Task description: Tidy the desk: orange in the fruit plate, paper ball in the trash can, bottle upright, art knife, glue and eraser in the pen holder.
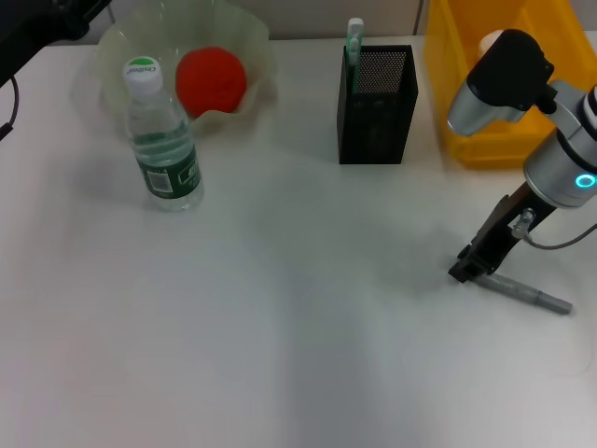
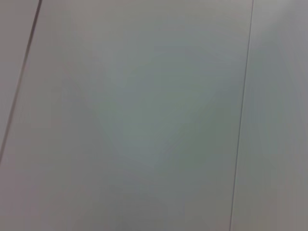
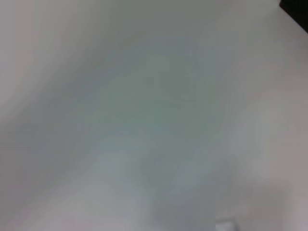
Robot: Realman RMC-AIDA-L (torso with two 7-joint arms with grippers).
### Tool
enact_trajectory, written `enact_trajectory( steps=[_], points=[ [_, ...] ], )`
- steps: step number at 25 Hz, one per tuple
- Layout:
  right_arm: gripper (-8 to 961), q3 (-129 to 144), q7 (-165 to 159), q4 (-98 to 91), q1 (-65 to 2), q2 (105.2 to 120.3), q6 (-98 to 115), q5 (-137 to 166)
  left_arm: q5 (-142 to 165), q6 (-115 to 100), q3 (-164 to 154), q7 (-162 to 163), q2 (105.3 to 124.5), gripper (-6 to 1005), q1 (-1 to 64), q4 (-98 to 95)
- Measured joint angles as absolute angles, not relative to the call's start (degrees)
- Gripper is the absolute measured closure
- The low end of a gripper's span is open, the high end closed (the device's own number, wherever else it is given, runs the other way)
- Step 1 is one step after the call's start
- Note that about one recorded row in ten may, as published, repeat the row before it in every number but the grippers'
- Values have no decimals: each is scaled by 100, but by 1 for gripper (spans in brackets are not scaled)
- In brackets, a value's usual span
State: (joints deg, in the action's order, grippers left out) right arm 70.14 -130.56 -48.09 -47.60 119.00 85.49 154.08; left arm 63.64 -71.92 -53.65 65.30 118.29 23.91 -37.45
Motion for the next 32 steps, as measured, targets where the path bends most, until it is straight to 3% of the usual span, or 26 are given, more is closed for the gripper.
enact_trajectory(
  steps=[8,12,15,17,20,26,29,32],
  points=[
    [765,6941,-13063,-4750,-4874,11900,8592,15599,6363,-7190,-5336,6530,11830,387,2390,-3752],
    [809,6235,-12796,-5411,-4588,11893,8879,15195,6363,-7191,-5336,6530,11831,387,2391,-3757],
    [820,5210,-12252,-5787,-4244,11804,9168,14090,6355,-7190,-5333,6530,11831,387,2390,-3761],
    [820,4376,-11615,-5561,-3901,11666,9108,12620,6344,-7190,-5328,6501,11833,387,2393,-3762],
    [820,3959,-10903,-5092,-3649,11632,8840,11375,6327,-7196,-5312,6484,11838,387,2417,-3762],
    [820,3786,-8527,-3732,-3454,11811,7840,8924,6220,-7188,-5200,6337,11865,386,2478,-3719],
    [820,3817,-7814,-3367,-3722,11918,7237,8763,6128,-7176,-5170,6191,11853,386,2504,-3731],
    [820,3831,-7231,-2713,-4243,11915,6553,8758,6082,-7182,-5027,6087,11836,386,2522,-3769]
  ],
)
